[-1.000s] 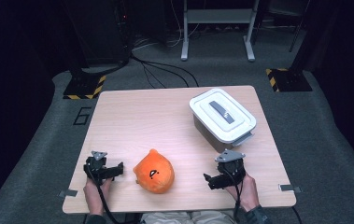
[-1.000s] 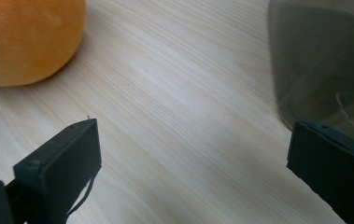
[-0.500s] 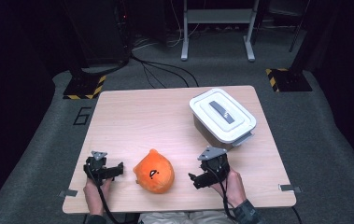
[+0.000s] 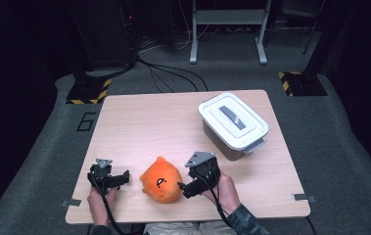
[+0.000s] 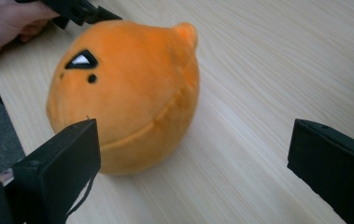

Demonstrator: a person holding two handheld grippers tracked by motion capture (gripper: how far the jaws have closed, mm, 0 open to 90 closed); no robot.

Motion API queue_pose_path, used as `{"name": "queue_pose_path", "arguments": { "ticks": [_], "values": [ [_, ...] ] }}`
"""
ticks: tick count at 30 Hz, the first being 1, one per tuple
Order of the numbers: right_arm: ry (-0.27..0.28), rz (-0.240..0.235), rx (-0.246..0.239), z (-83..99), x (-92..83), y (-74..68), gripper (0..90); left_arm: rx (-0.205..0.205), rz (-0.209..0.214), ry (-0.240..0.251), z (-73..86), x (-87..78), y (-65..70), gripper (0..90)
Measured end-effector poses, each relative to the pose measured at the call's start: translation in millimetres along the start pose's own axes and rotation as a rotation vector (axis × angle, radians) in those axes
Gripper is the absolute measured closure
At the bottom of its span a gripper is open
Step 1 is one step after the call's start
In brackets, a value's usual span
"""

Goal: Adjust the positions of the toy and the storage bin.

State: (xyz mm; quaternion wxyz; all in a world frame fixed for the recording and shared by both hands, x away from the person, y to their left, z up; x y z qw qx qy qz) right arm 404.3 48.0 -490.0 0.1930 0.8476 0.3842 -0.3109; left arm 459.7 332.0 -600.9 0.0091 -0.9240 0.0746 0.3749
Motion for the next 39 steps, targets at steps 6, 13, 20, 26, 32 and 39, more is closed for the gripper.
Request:
{"name": "queue_pose_path", "arguments": {
  "ticks": [6, 13, 20, 26, 32, 39],
  "values": [
    [-0.004, -0.038, -0.019, -16.9, 8.6, -17.6, 1.7, -0.001, 0.000, 0.000, 0.0, 0.0, 0.0, 0.5],
    [-0.036, -0.071, -0.044, -24.7, 22.8, -31.4, 1.7, 0.000, 0.000, 0.000, 0.0, 0.0, 0.0, 0.5],
    [-0.058, -0.080, -0.076, -32.8, 36.9, -43.3, 1.8, -0.005, 0.001, 0.004, -0.3, 0.3, 0.3, 0.6],
    [-0.091, -0.106, -0.085, -30.9, 53.9, -49.7, 12.4, -0.005, 0.001, 0.004, -0.3, 0.3, 0.3, 0.6],
    [-0.134, -0.102, -0.067, -20.2, 58.9, -46.0, 27.9, -0.001, 0.001, 0.000, 0.0, 0.1, 0.0, 0.6],
    [-0.127, -0.125, -0.046, -6.0, 55.5, -39.3, 51.4, 0.000, 0.001, 0.000, 0.0, 0.0, -0.1, 0.6]
  ]
}}
Point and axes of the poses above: each handheld gripper's, and its own axes: x roughly forward along the jaws, z roughly out of its underside, y roughly to its right, the point moved 10 cm from there along x, roughly forward along the jaws, and after that the axes turned 3 degrees about z, right-handed, at the moved point
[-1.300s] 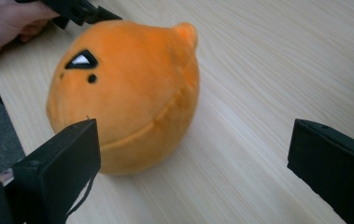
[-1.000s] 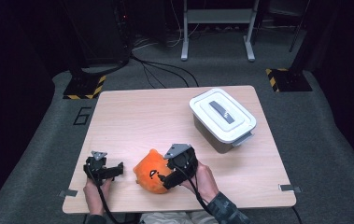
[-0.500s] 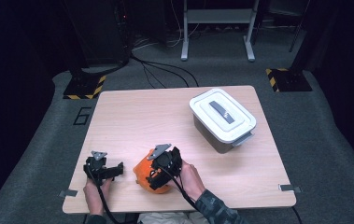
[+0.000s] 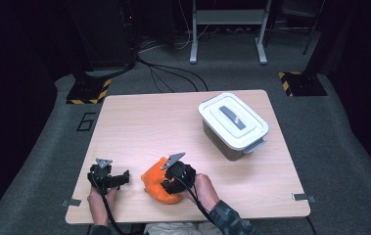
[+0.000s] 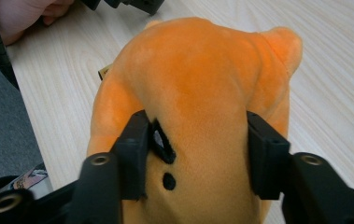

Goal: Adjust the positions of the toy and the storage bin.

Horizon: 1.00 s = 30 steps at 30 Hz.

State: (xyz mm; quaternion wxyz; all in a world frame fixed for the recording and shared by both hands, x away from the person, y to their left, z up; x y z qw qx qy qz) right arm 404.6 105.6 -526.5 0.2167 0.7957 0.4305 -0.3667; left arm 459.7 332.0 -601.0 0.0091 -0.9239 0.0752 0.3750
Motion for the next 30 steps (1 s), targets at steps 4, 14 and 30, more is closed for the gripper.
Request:
{"name": "queue_pose_path", "arguments": {
  "ticks": [4, 14, 30],
  "values": [
    [0.041, 0.013, -0.009, 3.2, -4.1, 3.6, 59.0, -0.001, 0.000, 0.000, -0.1, 0.0, 0.0, 0.6],
    [0.112, 0.049, -0.017, 1.7, -18.2, 6.4, 62.8, -0.001, 0.000, 0.000, -0.1, 0.0, 0.0, 0.6],
    [0.141, 0.104, 0.021, 10.2, -44.2, 28.5, 62.3, 0.000, 0.001, 0.000, -0.1, 0.0, 0.0, 0.6]
  ]
}}
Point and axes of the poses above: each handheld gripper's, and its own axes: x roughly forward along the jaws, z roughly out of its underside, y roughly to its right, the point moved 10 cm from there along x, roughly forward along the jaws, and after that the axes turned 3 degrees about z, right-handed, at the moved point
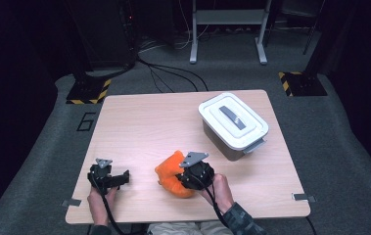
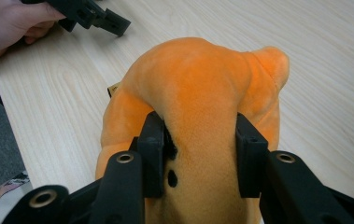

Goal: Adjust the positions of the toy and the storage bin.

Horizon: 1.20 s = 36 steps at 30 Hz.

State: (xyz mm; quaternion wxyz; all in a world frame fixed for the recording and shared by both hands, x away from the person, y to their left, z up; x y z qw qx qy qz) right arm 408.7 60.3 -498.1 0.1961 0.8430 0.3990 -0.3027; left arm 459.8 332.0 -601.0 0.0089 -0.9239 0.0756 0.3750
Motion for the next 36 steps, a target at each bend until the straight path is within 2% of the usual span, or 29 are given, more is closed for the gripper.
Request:
{"name": "queue_pose_path", "arguments": {
  "ticks": [15, 26, 31, 33, 36],
  "values": [
    [0.006, 0.026, 0.029, 14.1, -22.6, 14.8, 62.2, 0.000, 0.000, 0.000, 0.0, 0.0, 0.0, 0.6],
    [-0.010, 0.049, 0.053, 32.7, -40.4, 24.4, 61.9, 0.001, 0.000, 0.001, -0.3, 0.2, -0.1, 0.6],
    [-0.013, 0.050, 0.059, 40.5, -47.2, 27.4, 61.8, 0.001, 0.001, 0.001, -0.3, 0.3, 0.0, 0.6],
    [-0.023, 0.049, 0.080, 43.5, -50.4, 27.6, 61.8, 0.002, 0.001, 0.000, -0.3, 0.3, 0.0, 0.6],
    [-0.011, 0.047, 0.076, 44.8, -54.3, 30.4, 61.7, 0.002, 0.001, 0.000, -0.3, 0.3, 0.0, 0.6]
  ]
}}
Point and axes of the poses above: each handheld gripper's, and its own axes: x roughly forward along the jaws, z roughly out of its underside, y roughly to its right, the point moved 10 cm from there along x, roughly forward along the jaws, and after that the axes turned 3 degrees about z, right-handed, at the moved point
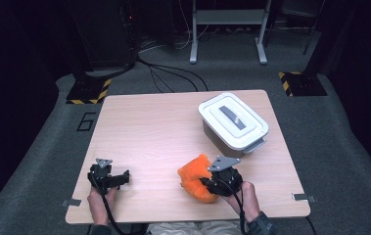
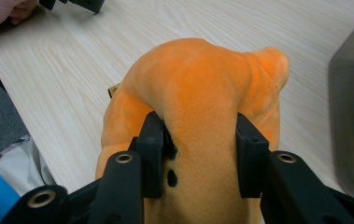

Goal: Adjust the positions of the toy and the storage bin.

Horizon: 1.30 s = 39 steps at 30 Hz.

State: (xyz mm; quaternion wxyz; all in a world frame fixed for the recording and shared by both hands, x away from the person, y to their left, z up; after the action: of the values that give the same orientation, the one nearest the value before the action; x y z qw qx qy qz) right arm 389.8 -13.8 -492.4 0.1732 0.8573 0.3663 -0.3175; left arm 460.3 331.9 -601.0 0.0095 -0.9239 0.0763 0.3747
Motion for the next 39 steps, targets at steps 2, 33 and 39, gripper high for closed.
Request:
{"name": "queue_pose_path", "arguments": {
  "ticks": [2, 33, 39],
  "values": [
    [0.000, 0.002, 0.012, 2.1, -2.5, 1.1, 61.7, 0.000, 0.000, 0.000, 0.0, 0.0, 0.0, 0.6],
    [-0.028, 0.089, 0.114, 46.3, -33.6, 39.5, 61.3, 0.000, 0.000, 0.000, 0.0, 0.0, 0.0, 0.6],
    [-0.038, 0.114, 0.155, 58.1, -39.9, 50.0, 61.3, 0.000, 0.000, 0.000, -0.1, 0.0, 0.0, 0.6]
  ]
}}
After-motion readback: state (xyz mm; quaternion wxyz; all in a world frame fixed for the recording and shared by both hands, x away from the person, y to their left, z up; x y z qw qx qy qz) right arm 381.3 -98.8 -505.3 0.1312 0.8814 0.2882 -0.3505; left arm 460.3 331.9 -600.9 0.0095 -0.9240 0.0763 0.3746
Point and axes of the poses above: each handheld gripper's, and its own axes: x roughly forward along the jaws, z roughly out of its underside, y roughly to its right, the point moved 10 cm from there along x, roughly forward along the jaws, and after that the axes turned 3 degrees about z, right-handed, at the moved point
